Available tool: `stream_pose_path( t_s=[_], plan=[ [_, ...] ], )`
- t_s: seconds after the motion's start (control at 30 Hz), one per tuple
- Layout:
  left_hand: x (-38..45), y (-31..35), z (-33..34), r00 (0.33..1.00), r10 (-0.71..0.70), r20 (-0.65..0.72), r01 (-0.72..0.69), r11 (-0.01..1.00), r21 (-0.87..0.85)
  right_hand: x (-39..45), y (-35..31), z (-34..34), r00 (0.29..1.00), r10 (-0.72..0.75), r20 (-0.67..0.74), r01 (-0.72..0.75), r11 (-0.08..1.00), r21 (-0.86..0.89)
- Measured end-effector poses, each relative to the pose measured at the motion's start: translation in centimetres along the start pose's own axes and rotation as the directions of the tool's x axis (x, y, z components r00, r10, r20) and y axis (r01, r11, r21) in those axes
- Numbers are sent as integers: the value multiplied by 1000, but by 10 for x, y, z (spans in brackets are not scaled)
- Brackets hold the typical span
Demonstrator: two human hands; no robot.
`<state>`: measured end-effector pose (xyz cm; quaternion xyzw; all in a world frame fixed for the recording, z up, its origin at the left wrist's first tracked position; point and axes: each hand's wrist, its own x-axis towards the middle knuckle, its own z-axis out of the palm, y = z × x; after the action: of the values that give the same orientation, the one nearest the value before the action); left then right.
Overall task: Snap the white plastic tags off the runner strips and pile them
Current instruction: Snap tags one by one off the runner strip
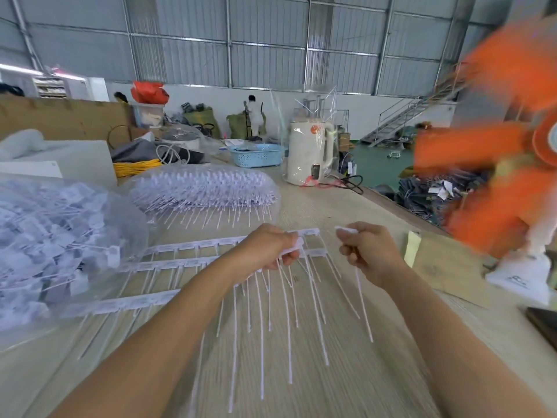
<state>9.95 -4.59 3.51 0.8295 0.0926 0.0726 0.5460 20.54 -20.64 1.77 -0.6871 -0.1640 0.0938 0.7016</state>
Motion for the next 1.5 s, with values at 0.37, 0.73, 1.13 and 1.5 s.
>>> stream_pose_path(
  t_s=[0.37, 0.73, 1.13, 1.5],
  plan=[
    [3, -9, 1, 995, 104, 0, -101, 968, 230, -19, 6, 34, 941, 138, 308, -130, 990, -48],
    [7, -22, -8, 999, -11, 50, -9, 924, 381, -20, 5, 33, 938, -56, 341, 35, 997, 68],
    [6, -10, 0, 998, -65, -21, 67, 995, 71, -20, 8, 32, 930, -168, 328, 216, 970, -114],
    [-4, -3, -9, 997, -45, 57, 51, 993, -105, -5, -10, 4, 994, 92, 65, -105, 964, 243]
  ],
)
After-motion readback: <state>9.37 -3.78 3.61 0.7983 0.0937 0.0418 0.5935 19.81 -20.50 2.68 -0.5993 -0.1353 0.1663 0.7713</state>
